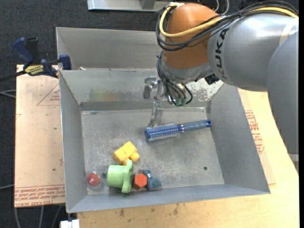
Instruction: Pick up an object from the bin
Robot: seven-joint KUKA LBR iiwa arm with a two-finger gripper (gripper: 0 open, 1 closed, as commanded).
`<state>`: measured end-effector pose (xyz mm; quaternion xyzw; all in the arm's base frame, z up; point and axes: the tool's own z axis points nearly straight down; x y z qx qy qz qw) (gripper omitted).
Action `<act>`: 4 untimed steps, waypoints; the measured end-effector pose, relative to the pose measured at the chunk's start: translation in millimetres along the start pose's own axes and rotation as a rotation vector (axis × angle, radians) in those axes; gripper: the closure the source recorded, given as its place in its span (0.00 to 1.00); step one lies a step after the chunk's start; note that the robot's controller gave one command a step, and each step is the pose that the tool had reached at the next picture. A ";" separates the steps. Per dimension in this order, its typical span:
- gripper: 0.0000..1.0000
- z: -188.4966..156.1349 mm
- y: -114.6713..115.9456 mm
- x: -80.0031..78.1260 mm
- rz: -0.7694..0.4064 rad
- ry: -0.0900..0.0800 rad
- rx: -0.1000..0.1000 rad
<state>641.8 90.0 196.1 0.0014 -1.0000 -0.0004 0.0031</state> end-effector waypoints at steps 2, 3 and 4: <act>0.00 127.0 -40.2 38.0 -0.614 -0.006 0.001; 1.00 126.6 -40.3 37.7 -0.614 -0.006 0.001; 1.00 -12.5 -15.2 49.6 -0.581 -0.015 0.003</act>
Offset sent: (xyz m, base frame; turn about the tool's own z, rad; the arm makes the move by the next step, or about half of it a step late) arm -0.0203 -0.0377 -0.0904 -0.3612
